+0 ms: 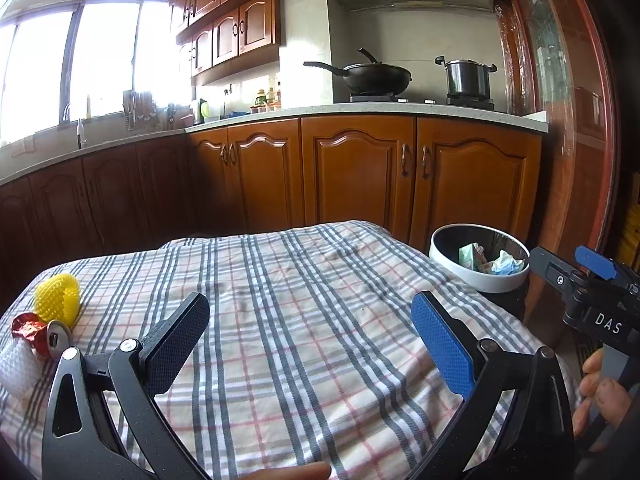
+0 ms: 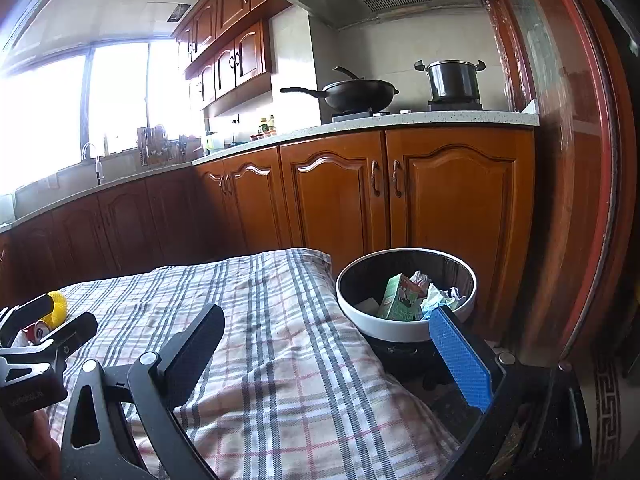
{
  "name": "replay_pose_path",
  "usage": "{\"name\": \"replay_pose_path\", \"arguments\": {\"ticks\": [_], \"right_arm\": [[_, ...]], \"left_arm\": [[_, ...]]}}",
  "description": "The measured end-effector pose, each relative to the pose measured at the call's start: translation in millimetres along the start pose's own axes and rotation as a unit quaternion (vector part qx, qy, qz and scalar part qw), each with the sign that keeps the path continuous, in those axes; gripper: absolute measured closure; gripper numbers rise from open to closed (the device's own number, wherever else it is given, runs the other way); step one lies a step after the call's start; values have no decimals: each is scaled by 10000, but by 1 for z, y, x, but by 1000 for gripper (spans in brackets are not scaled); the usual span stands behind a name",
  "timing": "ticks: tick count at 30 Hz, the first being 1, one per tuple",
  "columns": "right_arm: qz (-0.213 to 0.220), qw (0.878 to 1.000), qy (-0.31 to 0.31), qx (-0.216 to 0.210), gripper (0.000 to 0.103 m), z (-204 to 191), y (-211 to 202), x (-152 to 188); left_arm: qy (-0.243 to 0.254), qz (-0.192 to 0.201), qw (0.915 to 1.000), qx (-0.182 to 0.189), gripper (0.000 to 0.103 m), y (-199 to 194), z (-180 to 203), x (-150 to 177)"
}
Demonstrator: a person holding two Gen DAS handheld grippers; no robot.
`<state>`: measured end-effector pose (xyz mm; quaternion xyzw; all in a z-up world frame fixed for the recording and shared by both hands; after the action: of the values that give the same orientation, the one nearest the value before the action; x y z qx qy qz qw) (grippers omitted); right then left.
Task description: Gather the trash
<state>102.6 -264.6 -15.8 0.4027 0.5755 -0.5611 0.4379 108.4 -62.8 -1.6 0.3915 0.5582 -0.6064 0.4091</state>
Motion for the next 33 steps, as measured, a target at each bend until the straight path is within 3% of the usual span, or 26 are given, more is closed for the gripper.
{"name": "replay_pose_path", "arguments": {"ticks": [33], "right_arm": [[78,9999,-67,-35,0,-7,-8,-4]], "left_arm": [[14,-13,10000,34,0,-3,5,1]]}}
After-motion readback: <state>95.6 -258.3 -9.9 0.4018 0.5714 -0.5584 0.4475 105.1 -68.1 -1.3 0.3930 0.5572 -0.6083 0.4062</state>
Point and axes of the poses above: each gripper's, at about its wrist camera, not at the fingertips, and y roughly the way its jaws point, z to its right, x to its underside, the point moved 5 cm from there along y, roughly the way its jaws point, and after that the axes turned 6 degrees about -y, right-handed, at the moved point
